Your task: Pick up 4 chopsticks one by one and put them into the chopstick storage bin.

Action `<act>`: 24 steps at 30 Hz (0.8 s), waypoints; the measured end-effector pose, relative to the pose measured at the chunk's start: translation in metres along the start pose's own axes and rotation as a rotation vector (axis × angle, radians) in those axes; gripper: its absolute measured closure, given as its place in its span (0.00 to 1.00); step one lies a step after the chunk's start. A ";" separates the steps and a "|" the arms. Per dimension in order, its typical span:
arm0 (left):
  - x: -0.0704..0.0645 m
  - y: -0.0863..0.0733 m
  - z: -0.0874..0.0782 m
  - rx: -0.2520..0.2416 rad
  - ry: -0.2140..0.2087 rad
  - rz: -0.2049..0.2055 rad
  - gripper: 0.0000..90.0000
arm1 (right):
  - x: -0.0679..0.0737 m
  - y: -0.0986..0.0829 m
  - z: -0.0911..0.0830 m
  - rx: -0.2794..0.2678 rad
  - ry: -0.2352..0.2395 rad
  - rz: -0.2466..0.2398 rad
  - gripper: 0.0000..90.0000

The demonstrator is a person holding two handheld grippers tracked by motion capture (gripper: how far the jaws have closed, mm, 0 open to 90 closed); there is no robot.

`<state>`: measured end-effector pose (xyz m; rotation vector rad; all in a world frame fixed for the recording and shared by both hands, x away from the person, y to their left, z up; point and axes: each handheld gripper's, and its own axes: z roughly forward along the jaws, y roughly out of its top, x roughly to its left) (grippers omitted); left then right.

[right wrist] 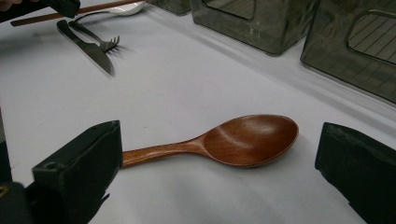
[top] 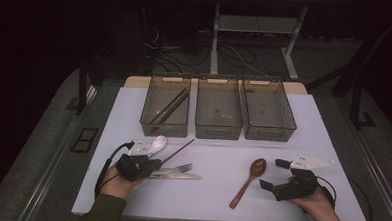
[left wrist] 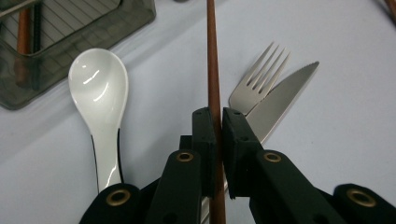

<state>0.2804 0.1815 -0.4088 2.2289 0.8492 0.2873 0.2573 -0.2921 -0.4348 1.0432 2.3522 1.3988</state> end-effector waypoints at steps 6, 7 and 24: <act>0.005 0.004 -0.002 -0.035 -0.004 -0.017 0.93 | 0.000 0.000 0.000 0.004 0.003 0.002 0.01; 0.006 0.005 -0.001 -0.050 -0.008 -0.032 0.93 | 0.000 0.000 0.001 0.005 0.004 0.003 0.01; 0.028 0.032 0.003 -0.113 0.003 -0.033 0.93 | 0.000 0.000 0.001 0.004 -0.003 0.008 0.01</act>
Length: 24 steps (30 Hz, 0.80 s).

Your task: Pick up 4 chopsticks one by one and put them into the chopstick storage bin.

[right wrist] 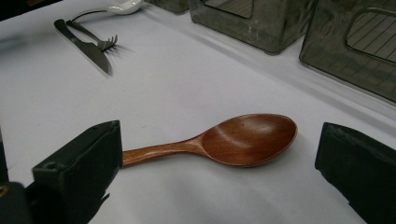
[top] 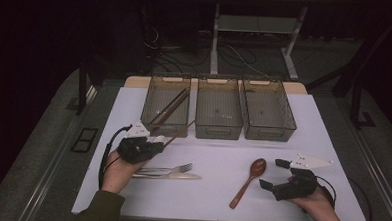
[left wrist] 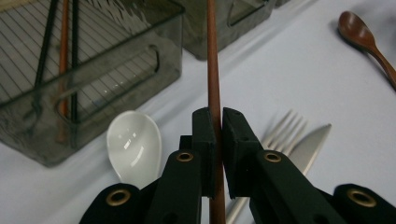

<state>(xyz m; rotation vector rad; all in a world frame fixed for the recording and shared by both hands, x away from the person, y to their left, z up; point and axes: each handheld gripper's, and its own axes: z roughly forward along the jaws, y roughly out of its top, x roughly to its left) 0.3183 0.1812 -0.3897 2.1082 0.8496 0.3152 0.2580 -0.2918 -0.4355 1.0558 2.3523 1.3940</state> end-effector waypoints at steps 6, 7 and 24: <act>0.009 0.014 0.002 -0.030 0.008 -0.006 0.93 | -0.001 0.000 0.000 0.001 -0.001 0.000 0.01; 0.011 0.015 0.003 -0.034 0.009 -0.007 0.93 | -0.001 0.000 0.000 -0.001 0.000 0.000 0.01; 0.046 0.063 0.010 -0.064 0.039 0.000 0.93 | -0.002 0.000 -0.001 -0.004 -0.002 0.003 0.01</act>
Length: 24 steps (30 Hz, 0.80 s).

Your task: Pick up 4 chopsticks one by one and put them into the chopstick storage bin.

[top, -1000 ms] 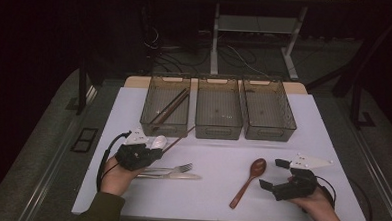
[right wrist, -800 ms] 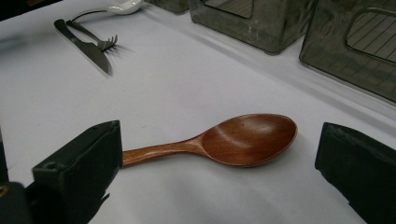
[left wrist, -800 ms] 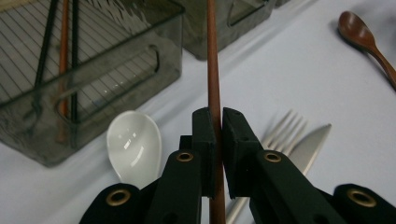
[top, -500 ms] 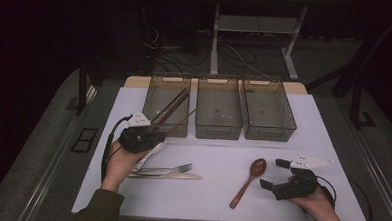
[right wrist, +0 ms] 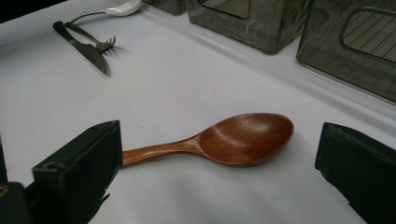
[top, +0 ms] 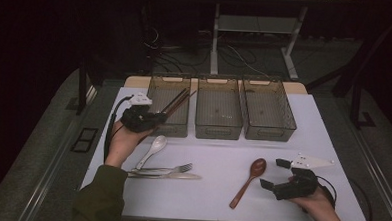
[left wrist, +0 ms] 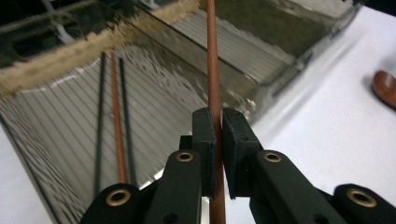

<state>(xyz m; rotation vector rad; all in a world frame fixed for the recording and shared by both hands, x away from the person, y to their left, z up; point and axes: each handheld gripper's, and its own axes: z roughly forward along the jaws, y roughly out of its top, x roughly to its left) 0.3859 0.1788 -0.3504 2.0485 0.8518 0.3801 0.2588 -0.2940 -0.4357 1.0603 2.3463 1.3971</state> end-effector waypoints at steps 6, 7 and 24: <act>0.021 0.013 0.009 -0.029 0.009 -0.025 0.93 | 0.001 0.000 0.000 -0.004 0.004 0.004 0.01; 0.024 0.015 0.011 -0.031 0.014 -0.031 0.93 | 0.000 0.000 -0.001 -0.004 0.005 0.004 0.01; 0.067 0.031 0.038 -0.044 0.076 -0.170 0.93 | 0.000 0.001 -0.001 -0.015 0.022 0.008 0.01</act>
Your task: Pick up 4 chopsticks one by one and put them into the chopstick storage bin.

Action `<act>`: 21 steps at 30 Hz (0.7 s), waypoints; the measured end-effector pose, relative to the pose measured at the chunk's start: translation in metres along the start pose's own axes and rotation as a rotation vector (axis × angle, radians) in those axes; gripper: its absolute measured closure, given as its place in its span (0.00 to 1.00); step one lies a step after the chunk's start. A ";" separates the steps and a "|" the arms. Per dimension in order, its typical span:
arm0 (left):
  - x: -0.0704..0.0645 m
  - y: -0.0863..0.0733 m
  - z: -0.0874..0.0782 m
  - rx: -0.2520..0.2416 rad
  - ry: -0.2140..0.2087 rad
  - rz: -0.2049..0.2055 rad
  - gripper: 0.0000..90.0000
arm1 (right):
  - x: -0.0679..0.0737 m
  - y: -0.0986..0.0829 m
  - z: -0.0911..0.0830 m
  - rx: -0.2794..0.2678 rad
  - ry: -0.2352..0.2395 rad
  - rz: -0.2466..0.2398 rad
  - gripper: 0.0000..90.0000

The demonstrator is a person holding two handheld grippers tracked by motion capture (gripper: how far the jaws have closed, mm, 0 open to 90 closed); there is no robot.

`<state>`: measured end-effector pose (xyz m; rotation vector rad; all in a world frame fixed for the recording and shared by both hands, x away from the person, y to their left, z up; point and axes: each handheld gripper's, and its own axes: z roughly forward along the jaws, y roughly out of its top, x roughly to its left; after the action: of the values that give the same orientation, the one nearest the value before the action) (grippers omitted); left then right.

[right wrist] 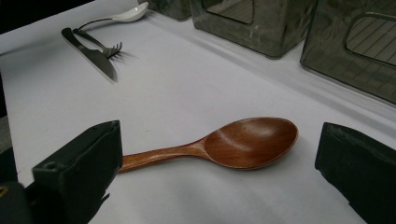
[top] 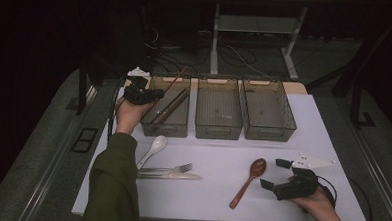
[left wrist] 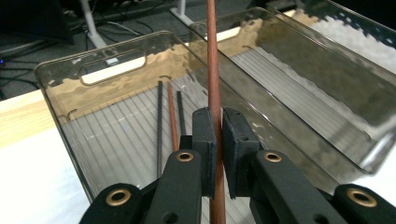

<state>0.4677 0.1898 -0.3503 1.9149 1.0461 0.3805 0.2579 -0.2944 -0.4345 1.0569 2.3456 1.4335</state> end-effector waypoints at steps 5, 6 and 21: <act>0.002 -0.001 0.011 0.010 0.027 -0.009 0.93 | 0.001 0.000 -0.001 -0.004 0.003 0.000 0.01; 0.001 -0.002 0.014 0.015 0.031 -0.008 0.93 | 0.001 0.000 -0.001 -0.005 0.003 0.001 0.01; -0.003 -0.017 0.037 0.128 0.086 0.032 0.79 | 0.001 0.000 -0.001 -0.005 0.007 -0.003 0.01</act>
<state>0.4791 0.1708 -0.3843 2.0467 1.1212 0.4263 0.2566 -0.2941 -0.4337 1.0480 2.3468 1.4434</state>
